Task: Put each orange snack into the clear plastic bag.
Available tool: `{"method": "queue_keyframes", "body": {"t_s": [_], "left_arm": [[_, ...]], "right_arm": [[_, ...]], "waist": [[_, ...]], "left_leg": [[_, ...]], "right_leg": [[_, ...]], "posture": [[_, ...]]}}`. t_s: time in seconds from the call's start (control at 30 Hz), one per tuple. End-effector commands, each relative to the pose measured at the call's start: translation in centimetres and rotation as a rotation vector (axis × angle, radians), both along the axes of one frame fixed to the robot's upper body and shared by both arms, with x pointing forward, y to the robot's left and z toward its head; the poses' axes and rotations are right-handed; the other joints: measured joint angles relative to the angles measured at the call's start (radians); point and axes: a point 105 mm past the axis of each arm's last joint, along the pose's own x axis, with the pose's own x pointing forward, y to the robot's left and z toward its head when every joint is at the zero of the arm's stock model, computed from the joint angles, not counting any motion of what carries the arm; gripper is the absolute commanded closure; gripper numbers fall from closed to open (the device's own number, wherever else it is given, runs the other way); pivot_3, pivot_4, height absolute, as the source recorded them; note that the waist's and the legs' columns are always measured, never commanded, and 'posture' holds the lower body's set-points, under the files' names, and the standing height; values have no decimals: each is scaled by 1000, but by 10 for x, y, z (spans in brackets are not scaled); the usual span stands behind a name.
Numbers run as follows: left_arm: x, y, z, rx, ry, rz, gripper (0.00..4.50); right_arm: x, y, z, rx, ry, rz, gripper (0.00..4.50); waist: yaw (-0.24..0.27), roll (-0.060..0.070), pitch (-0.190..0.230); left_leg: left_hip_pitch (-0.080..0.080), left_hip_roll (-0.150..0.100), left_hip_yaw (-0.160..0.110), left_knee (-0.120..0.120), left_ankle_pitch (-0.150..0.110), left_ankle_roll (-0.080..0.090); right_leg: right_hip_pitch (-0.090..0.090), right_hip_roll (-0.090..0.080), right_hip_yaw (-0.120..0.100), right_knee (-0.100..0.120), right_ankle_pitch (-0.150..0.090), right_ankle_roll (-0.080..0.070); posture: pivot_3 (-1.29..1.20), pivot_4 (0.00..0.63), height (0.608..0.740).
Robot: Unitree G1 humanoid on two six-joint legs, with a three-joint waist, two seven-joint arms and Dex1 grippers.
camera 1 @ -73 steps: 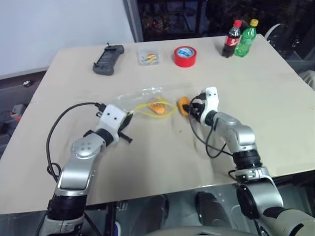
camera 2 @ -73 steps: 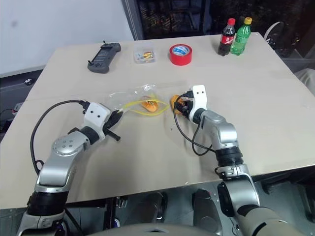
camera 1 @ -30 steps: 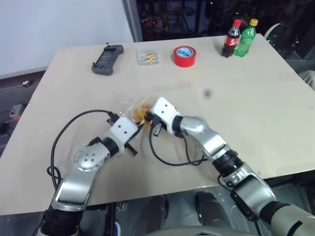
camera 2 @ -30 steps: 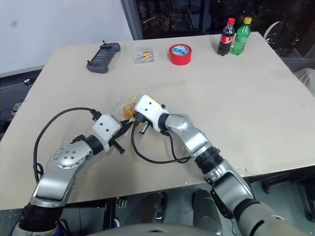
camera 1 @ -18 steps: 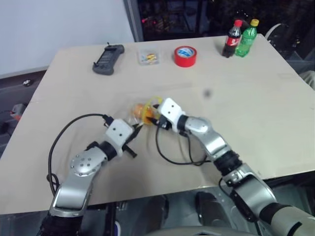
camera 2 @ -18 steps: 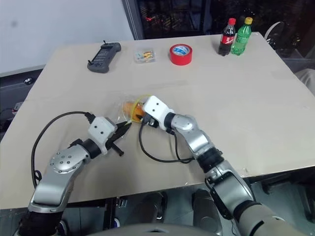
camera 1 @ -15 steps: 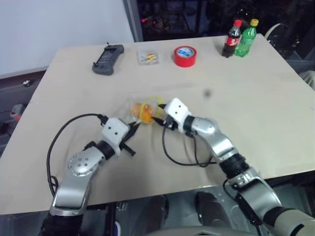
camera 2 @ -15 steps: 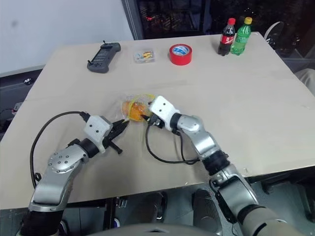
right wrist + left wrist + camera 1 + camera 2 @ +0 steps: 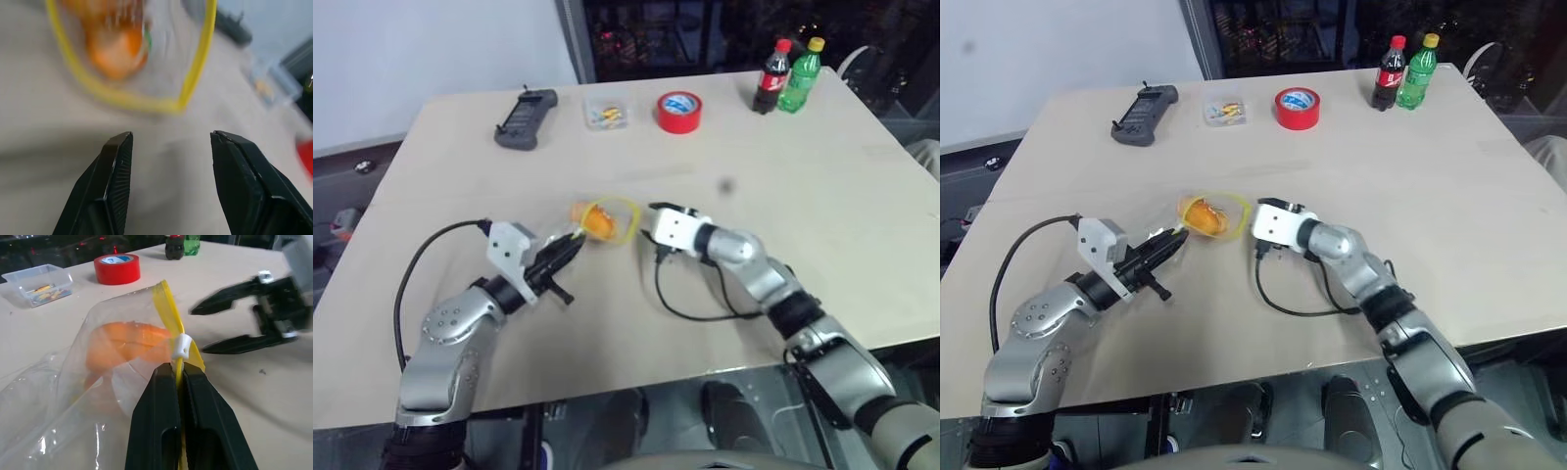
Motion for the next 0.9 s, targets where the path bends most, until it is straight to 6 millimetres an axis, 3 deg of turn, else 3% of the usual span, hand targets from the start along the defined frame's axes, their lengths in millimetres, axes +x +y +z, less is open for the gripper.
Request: {"method": "queue_keyframes", "body": {"t_s": [0.03, 0.33, 0.43, 0.57, 0.73, 0.83, 0.9], "left_arm": [[-7, -2, 14, 7, -48, -30, 4500], [-11, -3, 16, -4, -45, -38, 4500], [-12, -2, 16, -1, -47, -38, 4500], [-11, -4, 18, -6, -56, -46, 4500], [-2, -8, 29, -20, -87, -66, 4500], [14, -16, 42, -12, -120, -84, 4500], [35, -26, 56, -5, -145, -96, 4500]], "right_arm": [[5, 10, 9, -1, -79, 16, 1957], [5, 24, 1, -81, -129, 97, 1957], [9, 21, 4, -12, -76, 67, 2614], [16, 12, 11, 31, -66, 24, 4472], [29, -12, 30, 64, -102, -71, 4472], [35, -40, 50, 11, -157, -121, 4472], [41, -66, 73, -60, -202, -173, 4472]], "waist": [[3, 0, 0], [0, 0, 0], [-1, 0, 0], [0, 0, 0], [4, 0, 0], [7, 1, 0], [11, 0, 1]], "left_leg": [[0, 0, 0, 0, 0, 0], [0, 0, 0, 0, 0, 0], [0, 0, 0, 0, 0, 0], [0, 0, -1, 0, 0, -1], [0, 0, -1, 0, 0, -1], [0, 0, -1, 0, 0, -1], [0, -1, -1, 0, 0, -1]], "right_leg": [[0, 0, 0, 0, 0, 0], [0, 1, 0, 0, 0, 0], [0, 1, 0, 0, 0, 0], [0, 1, 0, 0, 0, -1], [0, 1, 0, 0, 0, -1], [0, 1, 0, 0, 1, -1], [0, 0, 0, 0, 1, -1]], "posture": [[0, 150, 740], [0, 150, 740], [0, 150, 740], [0, 150, 740], [0, 150, 740], [0, 150, 740], [0, 150, 740]]}}
